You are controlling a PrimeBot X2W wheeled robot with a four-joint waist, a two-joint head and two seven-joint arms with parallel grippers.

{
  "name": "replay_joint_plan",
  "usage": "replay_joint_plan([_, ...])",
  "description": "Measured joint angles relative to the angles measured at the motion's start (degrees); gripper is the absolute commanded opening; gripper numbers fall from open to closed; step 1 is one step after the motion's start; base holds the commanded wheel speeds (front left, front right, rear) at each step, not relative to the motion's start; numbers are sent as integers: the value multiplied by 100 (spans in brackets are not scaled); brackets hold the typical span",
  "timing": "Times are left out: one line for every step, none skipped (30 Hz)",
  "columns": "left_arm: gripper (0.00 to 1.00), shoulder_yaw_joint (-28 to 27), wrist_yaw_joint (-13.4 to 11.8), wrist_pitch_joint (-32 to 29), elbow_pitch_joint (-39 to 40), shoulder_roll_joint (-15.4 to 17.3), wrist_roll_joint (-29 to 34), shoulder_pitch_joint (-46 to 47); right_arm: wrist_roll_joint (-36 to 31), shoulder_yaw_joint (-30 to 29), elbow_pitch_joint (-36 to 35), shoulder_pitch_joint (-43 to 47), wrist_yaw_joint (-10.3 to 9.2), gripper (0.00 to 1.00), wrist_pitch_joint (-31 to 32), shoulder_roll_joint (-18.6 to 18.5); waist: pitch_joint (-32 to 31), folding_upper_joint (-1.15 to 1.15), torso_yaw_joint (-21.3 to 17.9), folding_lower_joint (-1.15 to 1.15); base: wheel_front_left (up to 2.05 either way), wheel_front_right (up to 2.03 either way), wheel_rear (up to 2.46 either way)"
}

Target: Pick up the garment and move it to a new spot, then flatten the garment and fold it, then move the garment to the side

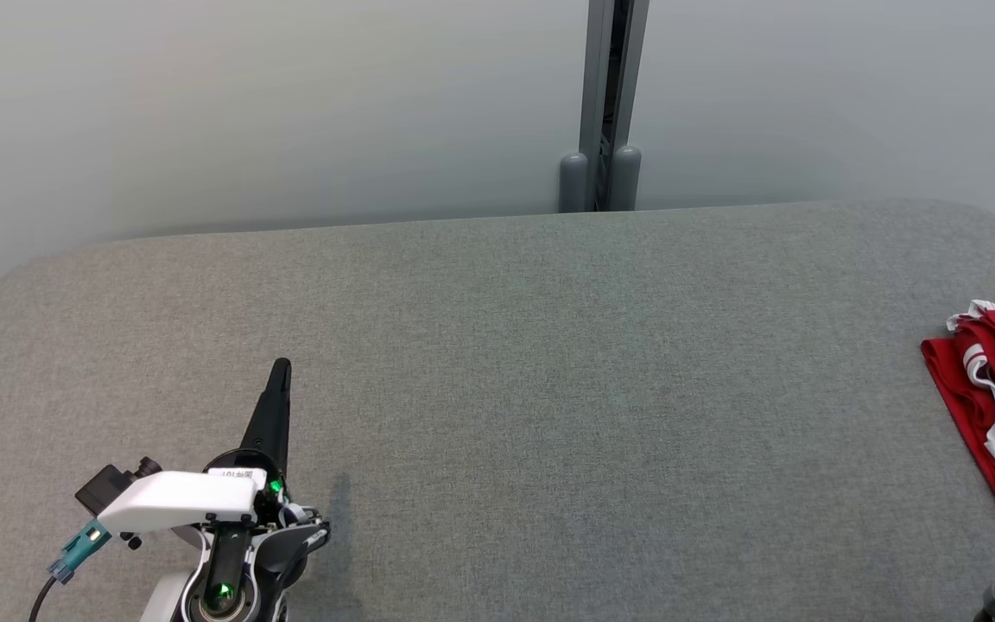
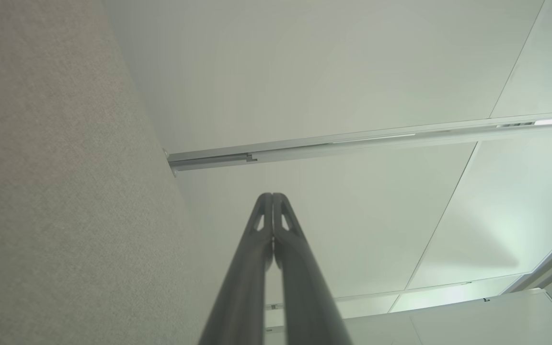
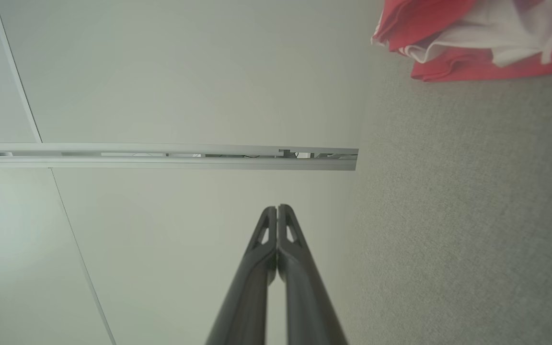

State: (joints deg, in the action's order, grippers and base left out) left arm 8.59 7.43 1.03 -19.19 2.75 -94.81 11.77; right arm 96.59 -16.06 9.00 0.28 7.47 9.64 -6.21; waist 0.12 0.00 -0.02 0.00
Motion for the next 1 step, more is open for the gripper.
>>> replay_joint_plan([0, 0, 0, 0, 0, 0, 0, 0, 0, -2, -1, 0, 0, 0, 0, 1, 0, 0, 0, 0, 0, 0, 0])
